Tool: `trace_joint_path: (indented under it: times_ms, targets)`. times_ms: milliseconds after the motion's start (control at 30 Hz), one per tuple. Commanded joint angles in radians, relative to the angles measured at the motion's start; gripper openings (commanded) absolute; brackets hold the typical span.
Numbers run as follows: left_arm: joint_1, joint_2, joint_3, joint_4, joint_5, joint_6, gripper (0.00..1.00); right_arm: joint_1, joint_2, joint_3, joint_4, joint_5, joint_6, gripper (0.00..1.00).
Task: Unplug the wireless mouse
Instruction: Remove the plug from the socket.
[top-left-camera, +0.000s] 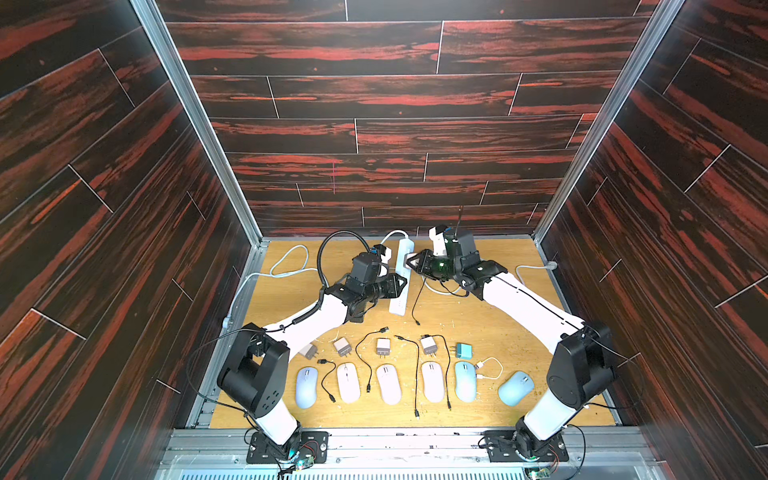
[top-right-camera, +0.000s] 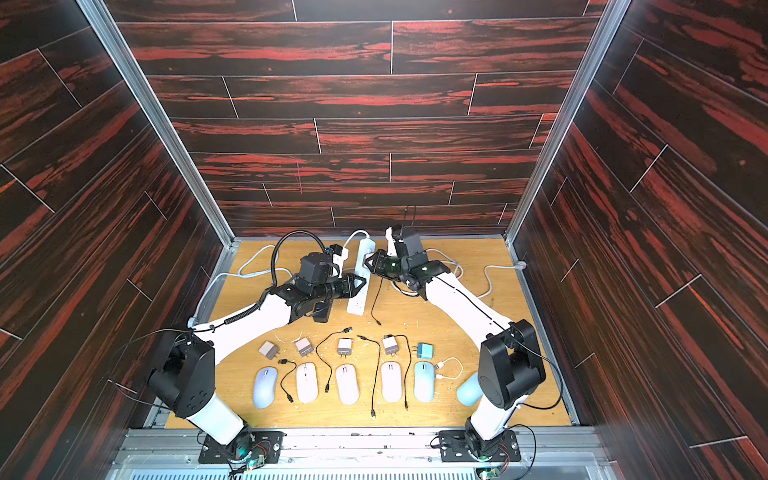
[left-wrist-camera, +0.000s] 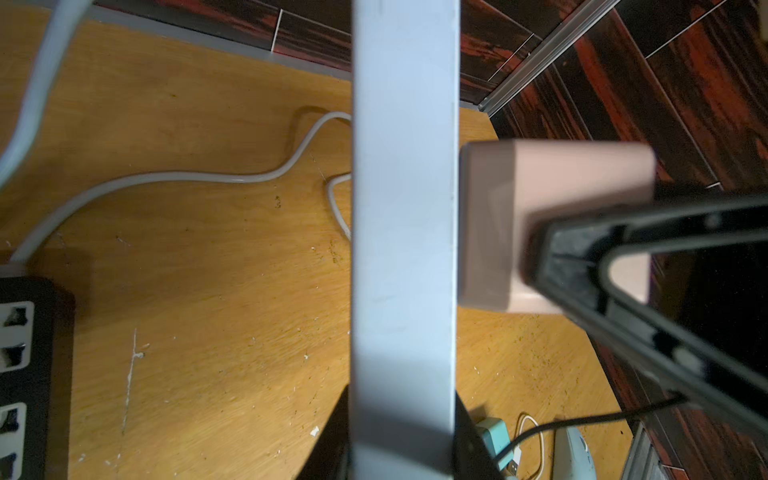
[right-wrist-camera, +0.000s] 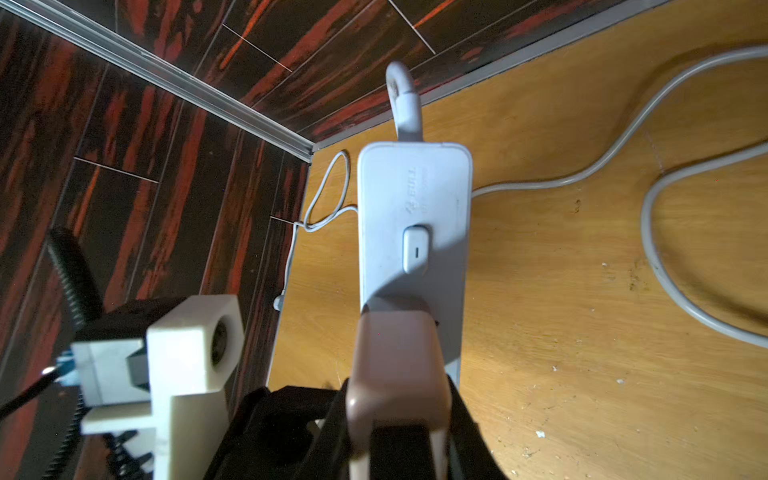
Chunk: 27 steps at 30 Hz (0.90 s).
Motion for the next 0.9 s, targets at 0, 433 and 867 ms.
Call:
trace_joint_path:
  times_ms: [0,433,867]
  targets:
    - [0.021,-0.001,0.003,0.002,-0.066,-0.019,0.0,-0.023,-0.037,-0.019,0.069,-0.097,0.006,0.0]
    - [0.035,-0.001,-0.025,0.033,-0.056,-0.045,0.0,-0.062,-0.084,-0.09,0.17,-0.232,0.072,0.0]
    - [0.058,-0.041,-0.056,0.039,-0.056,-0.044,0.0,-0.053,-0.109,-0.091,0.166,-0.231,0.067,0.0]
